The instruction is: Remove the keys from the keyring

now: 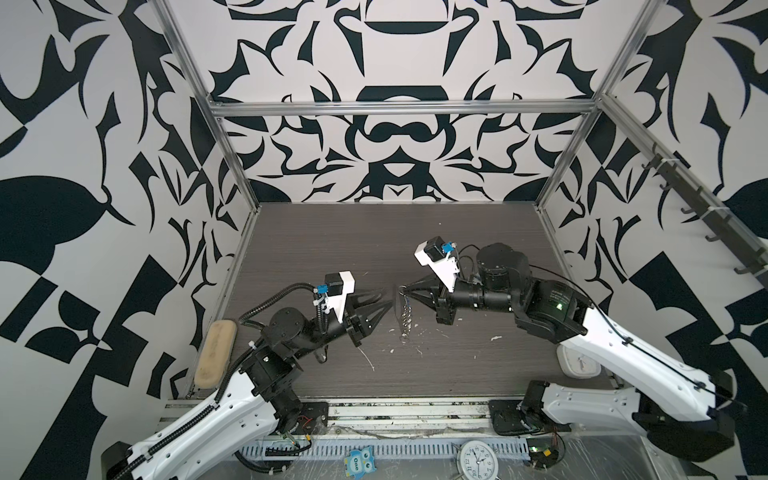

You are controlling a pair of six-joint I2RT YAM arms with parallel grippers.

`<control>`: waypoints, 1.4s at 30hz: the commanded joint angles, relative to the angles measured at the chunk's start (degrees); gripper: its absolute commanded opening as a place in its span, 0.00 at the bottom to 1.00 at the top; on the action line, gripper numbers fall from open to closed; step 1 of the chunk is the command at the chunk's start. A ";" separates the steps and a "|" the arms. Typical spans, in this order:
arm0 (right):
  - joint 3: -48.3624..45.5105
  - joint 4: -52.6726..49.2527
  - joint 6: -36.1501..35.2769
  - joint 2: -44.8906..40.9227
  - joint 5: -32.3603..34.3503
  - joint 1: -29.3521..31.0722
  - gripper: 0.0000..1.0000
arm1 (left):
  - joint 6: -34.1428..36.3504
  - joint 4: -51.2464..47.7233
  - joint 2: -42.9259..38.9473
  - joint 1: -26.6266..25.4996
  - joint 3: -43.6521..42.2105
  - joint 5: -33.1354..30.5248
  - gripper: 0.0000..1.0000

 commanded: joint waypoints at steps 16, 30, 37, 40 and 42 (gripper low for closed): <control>18.92 -26.73 -8.33 9.80 0.07 0.74 0.00 | 6.89 -10.09 9.80 -0.19 10.30 9.61 0.24; 22.07 -29.67 -10.00 12.33 0.82 1.99 0.00 | 5.87 -8.47 11.46 -0.20 10.85 13.89 0.18; 22.83 -30.46 -10.70 13.26 0.87 2.09 0.00 | 5.52 -7.64 11.68 -0.16 10.63 15.15 0.08; 23.23 -31.01 -11.06 13.77 0.86 2.11 0.00 | 5.23 -6.79 11.42 -0.18 10.46 15.99 0.07; 23.49 -31.34 -11.39 14.04 0.47 2.10 0.00 | 5.09 -6.36 11.46 -0.19 10.35 16.19 0.06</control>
